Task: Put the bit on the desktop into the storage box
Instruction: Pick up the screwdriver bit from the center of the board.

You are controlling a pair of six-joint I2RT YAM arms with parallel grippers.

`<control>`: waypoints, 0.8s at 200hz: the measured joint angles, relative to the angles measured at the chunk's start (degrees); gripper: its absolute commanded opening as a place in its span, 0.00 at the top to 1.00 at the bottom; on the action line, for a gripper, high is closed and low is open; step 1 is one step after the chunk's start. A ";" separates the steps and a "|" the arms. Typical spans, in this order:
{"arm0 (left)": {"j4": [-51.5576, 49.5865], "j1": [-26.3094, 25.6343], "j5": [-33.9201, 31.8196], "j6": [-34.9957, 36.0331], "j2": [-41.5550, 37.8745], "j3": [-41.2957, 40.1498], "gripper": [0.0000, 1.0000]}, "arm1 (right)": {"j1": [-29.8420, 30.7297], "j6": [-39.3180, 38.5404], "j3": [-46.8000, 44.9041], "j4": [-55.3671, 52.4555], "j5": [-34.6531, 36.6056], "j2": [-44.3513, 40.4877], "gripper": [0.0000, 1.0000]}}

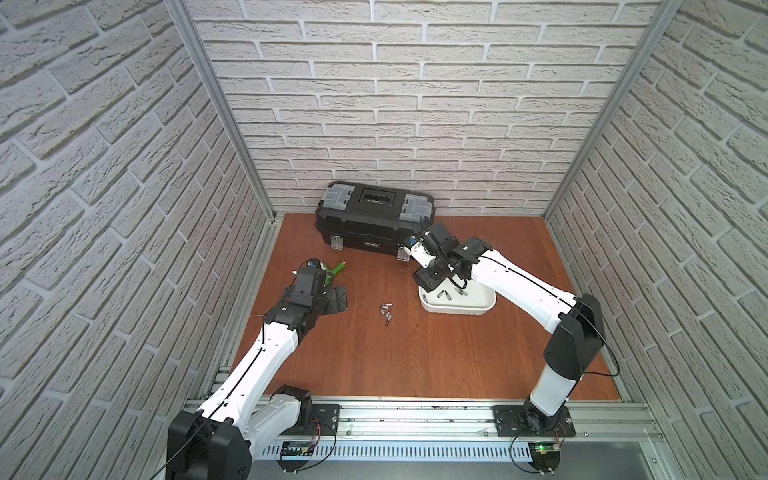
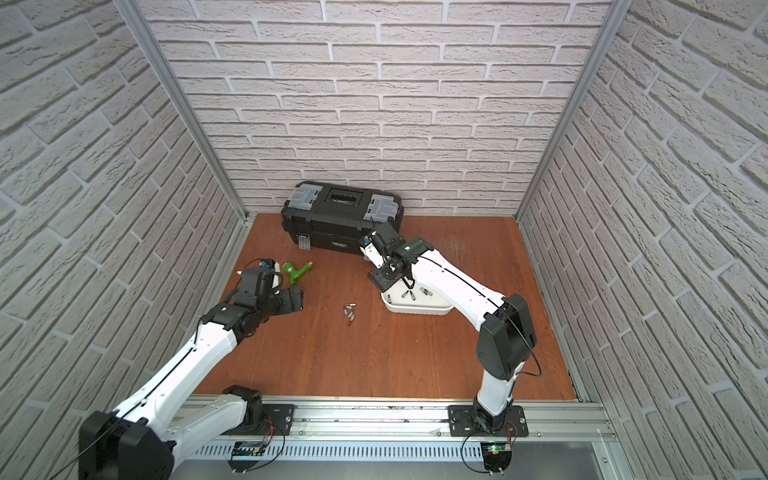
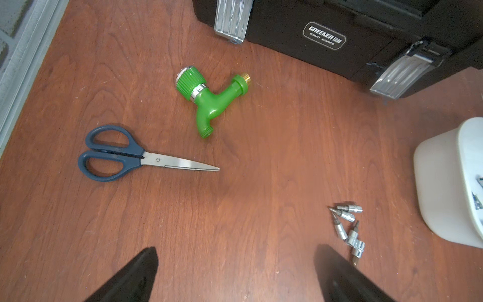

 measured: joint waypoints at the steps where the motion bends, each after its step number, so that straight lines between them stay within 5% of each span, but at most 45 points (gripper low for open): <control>1: 0.02 0.00 0.00 0.00 0.00 0.00 0.02 | 0.07 0.00 0.11 -0.04 0.02 0.15 0.37; 84: -0.04 0.00 0.00 -0.02 0.00 0.00 0.02 | 5.66 -2.56 10.49 -3.15 -1.66 18.64 0.50; 160: -0.09 0.00 -0.04 -0.02 0.00 0.00 0.02 | 6.32 -3.63 14.69 -4.09 -2.34 25.14 0.58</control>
